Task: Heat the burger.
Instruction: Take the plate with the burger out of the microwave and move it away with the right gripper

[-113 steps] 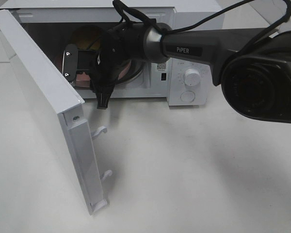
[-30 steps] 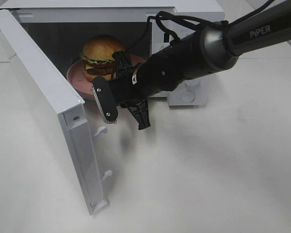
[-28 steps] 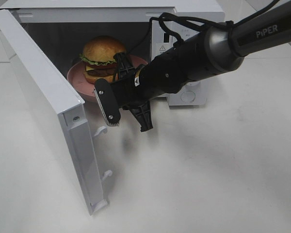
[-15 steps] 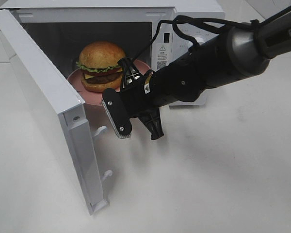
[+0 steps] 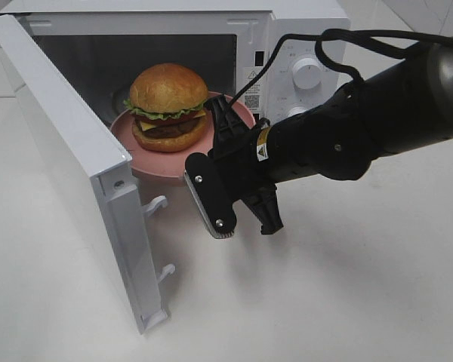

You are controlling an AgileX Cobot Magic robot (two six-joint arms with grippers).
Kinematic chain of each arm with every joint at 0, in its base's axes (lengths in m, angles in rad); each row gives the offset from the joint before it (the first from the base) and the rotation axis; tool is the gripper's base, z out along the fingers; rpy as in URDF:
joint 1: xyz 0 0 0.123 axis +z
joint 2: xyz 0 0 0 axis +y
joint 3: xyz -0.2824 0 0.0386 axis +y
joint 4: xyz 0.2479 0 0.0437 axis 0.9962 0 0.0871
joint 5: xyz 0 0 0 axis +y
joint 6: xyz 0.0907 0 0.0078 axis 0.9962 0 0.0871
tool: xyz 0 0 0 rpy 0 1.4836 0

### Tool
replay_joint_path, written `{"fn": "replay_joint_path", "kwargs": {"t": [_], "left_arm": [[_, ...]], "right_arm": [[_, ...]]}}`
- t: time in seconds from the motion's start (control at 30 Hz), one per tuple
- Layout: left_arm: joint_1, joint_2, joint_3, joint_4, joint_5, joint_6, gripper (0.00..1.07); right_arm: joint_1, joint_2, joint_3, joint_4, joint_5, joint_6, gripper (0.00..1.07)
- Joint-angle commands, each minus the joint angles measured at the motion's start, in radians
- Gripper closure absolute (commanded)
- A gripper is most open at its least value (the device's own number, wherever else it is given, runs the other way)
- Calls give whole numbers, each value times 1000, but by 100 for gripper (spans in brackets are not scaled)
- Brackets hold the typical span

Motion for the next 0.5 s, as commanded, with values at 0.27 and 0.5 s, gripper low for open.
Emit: {"fn": "replay_joint_path", "kwargs": {"t": [0.27,0.5], "left_arm": [[6,-6,2,-5,-3,-5,7],[6,-6,2,-5,-3,-5,7]], "right_arm": [[-4,-138,120,19,-106,10,107],[-4,-207,193,12,-115,10,107]]}}
